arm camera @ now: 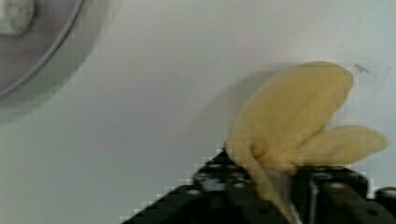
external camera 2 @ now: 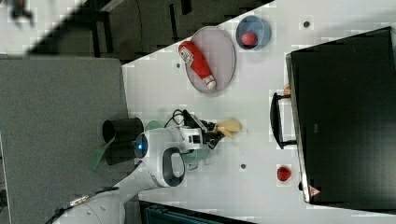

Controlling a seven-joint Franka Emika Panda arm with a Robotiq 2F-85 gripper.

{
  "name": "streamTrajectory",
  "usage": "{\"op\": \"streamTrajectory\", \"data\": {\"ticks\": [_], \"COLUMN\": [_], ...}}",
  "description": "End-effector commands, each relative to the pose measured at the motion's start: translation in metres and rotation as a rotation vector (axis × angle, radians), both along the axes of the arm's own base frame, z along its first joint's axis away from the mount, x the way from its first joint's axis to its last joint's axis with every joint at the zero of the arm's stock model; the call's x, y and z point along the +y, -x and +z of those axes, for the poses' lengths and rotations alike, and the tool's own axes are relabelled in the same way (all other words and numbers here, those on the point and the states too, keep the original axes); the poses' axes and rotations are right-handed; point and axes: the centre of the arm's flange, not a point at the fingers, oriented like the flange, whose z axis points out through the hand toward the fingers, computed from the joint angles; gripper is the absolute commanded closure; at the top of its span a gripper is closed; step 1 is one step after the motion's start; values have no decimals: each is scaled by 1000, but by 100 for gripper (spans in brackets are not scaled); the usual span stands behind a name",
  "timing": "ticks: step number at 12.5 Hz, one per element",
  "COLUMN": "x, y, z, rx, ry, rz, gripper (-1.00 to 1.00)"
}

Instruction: Pick Banana and place it in strainer.

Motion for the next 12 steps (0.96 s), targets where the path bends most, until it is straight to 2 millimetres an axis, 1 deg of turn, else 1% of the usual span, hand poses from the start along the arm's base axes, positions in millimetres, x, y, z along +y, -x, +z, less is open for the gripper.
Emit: {"op": "streamTrajectory", "data": {"ticks": [1, 2, 3, 4, 6, 10, 11, 12], "x": [-19, -19, -19, -20, -22, -22, -16, -5], "y": [-9, -11, -13, -14, -13, 2, 4, 6], "z": [21, 34, 52, 75, 135, 267, 297, 322], "rx": [-34, -38, -34, -21, 3, 64, 61, 60], "ry": [9, 12, 18, 26, 45, 82, 87, 92], "rz": [-66, -66, -65, -65, -66, -69, -61, -43], "gripper": [48, 48, 48, 48, 48, 48, 48, 48]}}
